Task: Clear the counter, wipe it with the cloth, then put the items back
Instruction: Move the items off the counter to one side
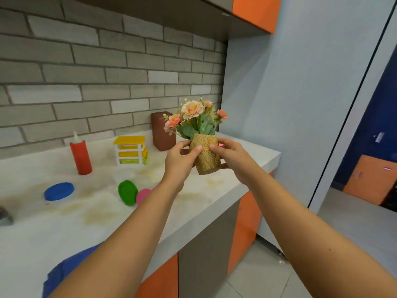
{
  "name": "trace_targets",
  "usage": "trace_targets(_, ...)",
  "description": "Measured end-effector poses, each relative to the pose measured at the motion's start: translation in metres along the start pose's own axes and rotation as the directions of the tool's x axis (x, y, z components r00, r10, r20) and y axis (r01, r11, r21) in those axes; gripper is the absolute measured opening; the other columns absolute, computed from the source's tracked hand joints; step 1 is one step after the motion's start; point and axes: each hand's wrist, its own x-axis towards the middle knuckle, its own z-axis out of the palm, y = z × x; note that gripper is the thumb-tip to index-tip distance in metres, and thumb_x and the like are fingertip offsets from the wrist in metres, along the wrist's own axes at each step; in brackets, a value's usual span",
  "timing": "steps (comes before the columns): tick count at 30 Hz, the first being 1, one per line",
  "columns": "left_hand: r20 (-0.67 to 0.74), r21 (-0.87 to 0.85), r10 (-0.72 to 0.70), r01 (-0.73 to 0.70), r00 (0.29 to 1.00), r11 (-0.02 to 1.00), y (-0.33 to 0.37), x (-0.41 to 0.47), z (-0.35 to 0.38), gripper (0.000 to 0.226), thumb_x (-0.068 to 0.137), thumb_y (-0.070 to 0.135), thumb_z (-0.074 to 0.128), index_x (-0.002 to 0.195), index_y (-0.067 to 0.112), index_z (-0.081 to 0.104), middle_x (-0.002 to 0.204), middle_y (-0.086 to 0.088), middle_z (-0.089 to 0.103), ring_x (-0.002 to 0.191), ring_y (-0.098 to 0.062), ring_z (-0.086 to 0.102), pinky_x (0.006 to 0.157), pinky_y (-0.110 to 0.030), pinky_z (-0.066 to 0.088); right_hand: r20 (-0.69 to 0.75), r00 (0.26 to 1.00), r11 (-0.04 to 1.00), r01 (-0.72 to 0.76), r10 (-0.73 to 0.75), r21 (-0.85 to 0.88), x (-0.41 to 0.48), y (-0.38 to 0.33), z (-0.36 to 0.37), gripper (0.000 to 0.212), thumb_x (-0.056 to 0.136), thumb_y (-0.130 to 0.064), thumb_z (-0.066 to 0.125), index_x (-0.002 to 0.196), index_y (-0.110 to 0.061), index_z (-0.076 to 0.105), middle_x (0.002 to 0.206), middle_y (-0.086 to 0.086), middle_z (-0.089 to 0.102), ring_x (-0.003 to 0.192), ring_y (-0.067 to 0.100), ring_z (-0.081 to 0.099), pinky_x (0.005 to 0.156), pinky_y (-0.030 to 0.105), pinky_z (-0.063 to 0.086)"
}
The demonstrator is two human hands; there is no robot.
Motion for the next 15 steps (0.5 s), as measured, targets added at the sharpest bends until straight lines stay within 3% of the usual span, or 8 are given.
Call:
trace_targets(8,0.047,0.006,0.039,-0.040,0.998,0.999,-0.004,0.061,0.055,0.024,0.085,0.020,0.067,0.107,0.014,0.059,0.107,-0.014,0.065,0.100,-0.028,0.064,0.081,-0.039,0.056,-0.049,0.998,0.999,0.041,-0.041,-0.010,0.055,0.002,-0.057,0.038,0.092,-0.025,0.058,0.128,-0.014,0.053,0.115,0.011,0.060,0.105,0.025,0.061,0.083,0.037,0.055)
trace_targets(15,0.113,0.017,0.056,-0.058,0.992,0.998,-0.016,0.129,0.103,0.024,0.085,0.022,0.066,0.106,0.015,0.059,0.109,-0.015,0.064,0.101,-0.029,0.064,0.088,-0.046,0.054,-0.120,0.991,0.998,0.061,-0.058,0.028,0.114,0.010,-0.094,0.036,0.093,-0.020,0.055,0.128,-0.010,0.051,0.108,0.007,0.059,0.086,0.013,0.061,0.062,0.021,0.053)
